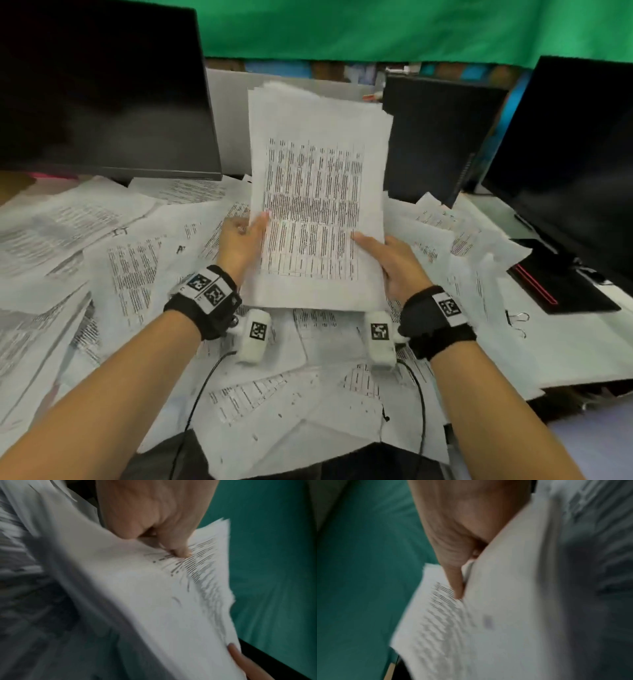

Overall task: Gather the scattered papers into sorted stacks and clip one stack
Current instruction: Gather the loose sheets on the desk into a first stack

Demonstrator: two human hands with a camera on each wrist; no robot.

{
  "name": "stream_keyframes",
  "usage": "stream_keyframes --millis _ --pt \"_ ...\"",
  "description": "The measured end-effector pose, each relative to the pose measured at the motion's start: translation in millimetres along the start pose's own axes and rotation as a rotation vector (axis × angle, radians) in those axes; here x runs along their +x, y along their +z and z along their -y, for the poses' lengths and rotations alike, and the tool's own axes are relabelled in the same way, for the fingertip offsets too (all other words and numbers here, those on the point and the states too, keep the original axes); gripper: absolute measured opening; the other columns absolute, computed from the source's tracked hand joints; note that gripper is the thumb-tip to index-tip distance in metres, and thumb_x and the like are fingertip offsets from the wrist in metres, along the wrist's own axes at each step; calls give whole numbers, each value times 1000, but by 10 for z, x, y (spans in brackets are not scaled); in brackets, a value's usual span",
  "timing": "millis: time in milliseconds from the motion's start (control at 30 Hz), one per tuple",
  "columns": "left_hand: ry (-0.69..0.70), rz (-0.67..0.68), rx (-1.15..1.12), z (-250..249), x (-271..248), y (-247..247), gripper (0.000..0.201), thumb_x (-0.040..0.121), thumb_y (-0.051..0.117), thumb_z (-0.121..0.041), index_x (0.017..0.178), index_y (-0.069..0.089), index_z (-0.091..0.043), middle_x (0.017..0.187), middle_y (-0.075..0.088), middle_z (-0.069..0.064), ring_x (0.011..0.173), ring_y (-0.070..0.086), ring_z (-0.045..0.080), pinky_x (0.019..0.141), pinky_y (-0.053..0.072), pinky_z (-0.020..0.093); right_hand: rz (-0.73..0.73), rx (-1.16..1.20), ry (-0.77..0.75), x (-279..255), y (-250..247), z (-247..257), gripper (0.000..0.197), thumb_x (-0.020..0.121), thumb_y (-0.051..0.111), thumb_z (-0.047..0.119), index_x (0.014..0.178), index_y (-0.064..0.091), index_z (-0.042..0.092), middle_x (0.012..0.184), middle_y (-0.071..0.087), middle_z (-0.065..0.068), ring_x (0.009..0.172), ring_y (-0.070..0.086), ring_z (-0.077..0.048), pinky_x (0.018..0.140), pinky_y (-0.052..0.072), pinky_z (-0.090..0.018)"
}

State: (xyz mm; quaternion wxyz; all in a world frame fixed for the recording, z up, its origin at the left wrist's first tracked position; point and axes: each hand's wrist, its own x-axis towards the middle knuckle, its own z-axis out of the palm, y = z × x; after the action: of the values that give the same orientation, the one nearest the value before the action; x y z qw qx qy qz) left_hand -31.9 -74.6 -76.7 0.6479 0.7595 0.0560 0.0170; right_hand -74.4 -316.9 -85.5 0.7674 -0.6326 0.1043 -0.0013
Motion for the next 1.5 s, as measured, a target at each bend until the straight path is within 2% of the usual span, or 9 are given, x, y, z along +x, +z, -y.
stream_keyframes --millis 167,400,600,767,867,1067,1200,1400,1500 --pt "-212 286 214 230 -93 -71 79 93 31 -61 150 16 -8 156 21 11 142 25 33 112 25 49 109 -235 280 125 202 -363 81 71 86 39 138 51 8 124 67 -9 113 65 -24 98 53 -41" --pt "-267 323 222 542 -19 -427 37 93 58 -25 127 54 -9 127 61 7 113 58 25 101 45 45 -62 -346 290 249 200 -503 41 102 49 27 129 55 -3 129 62 -17 118 60 -31 107 44 -46" --pt "-325 230 127 684 -38 -484 36 98 47 -34 128 54 -14 116 65 6 103 63 27 92 51 45 -60 -347 70 22 164 -226 16 93 64 11 102 70 -2 89 73 -11 73 69 -17 58 55 -24" --pt "-393 267 19 573 -152 -504 81 78 55 -70 142 36 -24 135 54 4 107 61 24 81 55 39 42 -200 247 21 267 -218 40 97 59 25 128 56 0 120 68 -15 108 67 -28 100 50 -44" --pt "-379 272 7 516 -189 -469 98 73 55 -75 151 14 -33 154 28 -4 139 31 28 111 28 51 161 -259 350 -35 486 -296 42 96 59 37 125 51 8 110 67 -12 90 70 -24 83 59 -41" --pt "-274 269 45 530 -243 -491 81 72 59 -71 136 45 -23 123 62 -3 108 60 19 93 47 36 137 -276 345 35 591 -404 38 89 70 17 123 60 3 114 70 -16 105 68 -33 88 57 -46" --pt "-248 303 19 377 -270 -508 51 83 59 -54 124 52 -25 114 64 -7 105 60 18 97 46 39 126 -406 316 154 566 -332 17 87 73 13 100 63 10 94 70 -6 84 67 -22 62 56 -29" --pt "-216 -295 113 389 -28 -1067 60 90 61 -34 138 39 -6 142 45 14 124 47 29 98 40 39 -42 -393 256 307 329 -451 33 89 69 14 120 63 4 122 67 -15 107 65 -32 99 51 -50" --pt "-415 -100 221 536 -52 -1216 75 81 70 -36 138 40 3 139 44 29 125 47 44 105 36 55 10 -418 266 324 330 -534 35 79 81 30 105 62 15 114 70 -8 104 67 -28 97 52 -45"
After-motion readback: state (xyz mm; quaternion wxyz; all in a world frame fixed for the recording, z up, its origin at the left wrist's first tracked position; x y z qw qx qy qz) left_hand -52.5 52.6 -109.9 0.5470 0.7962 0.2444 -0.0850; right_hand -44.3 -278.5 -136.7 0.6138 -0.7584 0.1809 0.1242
